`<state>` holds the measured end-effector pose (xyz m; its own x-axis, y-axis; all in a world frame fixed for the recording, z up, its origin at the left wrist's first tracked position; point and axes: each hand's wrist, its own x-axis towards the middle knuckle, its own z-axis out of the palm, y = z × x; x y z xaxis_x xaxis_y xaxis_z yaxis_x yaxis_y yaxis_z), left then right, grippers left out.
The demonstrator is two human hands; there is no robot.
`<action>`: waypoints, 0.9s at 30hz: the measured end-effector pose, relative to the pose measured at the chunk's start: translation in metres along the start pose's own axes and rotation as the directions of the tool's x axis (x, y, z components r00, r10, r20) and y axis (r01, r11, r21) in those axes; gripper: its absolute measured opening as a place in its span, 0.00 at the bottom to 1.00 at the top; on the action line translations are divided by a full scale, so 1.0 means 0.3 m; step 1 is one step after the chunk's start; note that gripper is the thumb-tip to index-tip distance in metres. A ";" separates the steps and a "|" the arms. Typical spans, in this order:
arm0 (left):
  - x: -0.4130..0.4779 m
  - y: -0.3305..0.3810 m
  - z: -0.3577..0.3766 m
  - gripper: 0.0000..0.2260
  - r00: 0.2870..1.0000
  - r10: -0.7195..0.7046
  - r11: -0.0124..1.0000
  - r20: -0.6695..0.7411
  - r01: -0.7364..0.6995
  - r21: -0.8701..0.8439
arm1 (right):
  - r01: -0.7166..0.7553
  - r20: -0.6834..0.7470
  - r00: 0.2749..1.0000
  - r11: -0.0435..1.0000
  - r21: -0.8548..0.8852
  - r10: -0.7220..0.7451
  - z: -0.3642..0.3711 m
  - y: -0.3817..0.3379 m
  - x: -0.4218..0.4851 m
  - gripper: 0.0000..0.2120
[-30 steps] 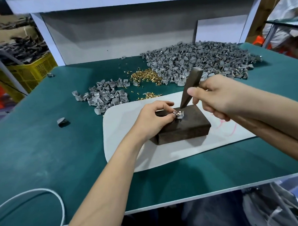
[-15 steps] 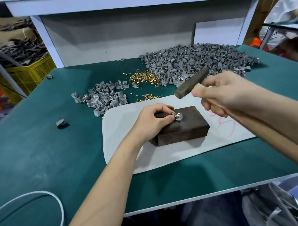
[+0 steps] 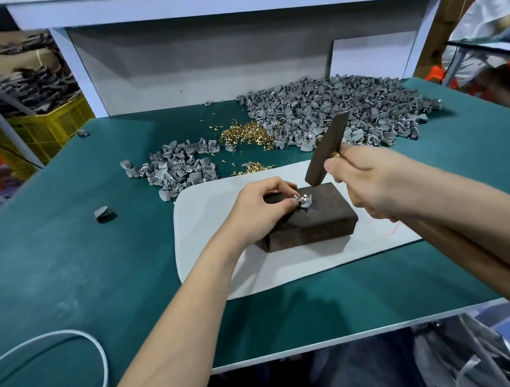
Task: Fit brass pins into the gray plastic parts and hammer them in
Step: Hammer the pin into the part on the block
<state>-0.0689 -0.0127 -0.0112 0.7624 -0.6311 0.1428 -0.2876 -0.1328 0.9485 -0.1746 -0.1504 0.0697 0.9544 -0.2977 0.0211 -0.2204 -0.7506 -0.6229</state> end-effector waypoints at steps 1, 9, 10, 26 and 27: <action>0.001 0.002 0.001 0.08 1.000 -0.001 1.000 -0.003 0.001 0.003 | 0.026 -0.024 0.999 1.000 -0.012 -0.026 -0.004 -0.006 -0.002 0.13; 0.006 -0.011 -0.004 0.04 1.000 -0.003 1.000 -0.020 0.003 -0.009 | -0.008 0.029 0.999 0.956 -0.294 0.017 0.029 -0.033 -0.002 0.13; 0.007 -0.012 -0.004 0.05 1.000 -0.005 1.000 -0.020 0.005 -0.002 | -0.007 -0.013 1.000 0.969 -0.248 0.004 0.008 -0.040 0.003 0.13; 0.006 -0.015 -0.004 0.03 1.000 -0.002 1.000 -0.021 0.001 -0.023 | -0.063 0.023 0.997 0.973 -0.221 0.069 0.055 -0.032 0.001 0.14; 0.006 -0.014 -0.003 0.04 1.000 0.001 1.000 -0.029 -0.002 -0.019 | -0.069 0.021 0.997 0.975 -0.213 0.075 0.045 -0.032 -0.001 0.14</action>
<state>-0.0659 -0.0127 -0.0148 0.7786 -0.6087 0.1524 -0.2778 -0.1166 0.9535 -0.1700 -0.1351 0.0652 0.9393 -0.3406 -0.0422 -0.3233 -0.8369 -0.4417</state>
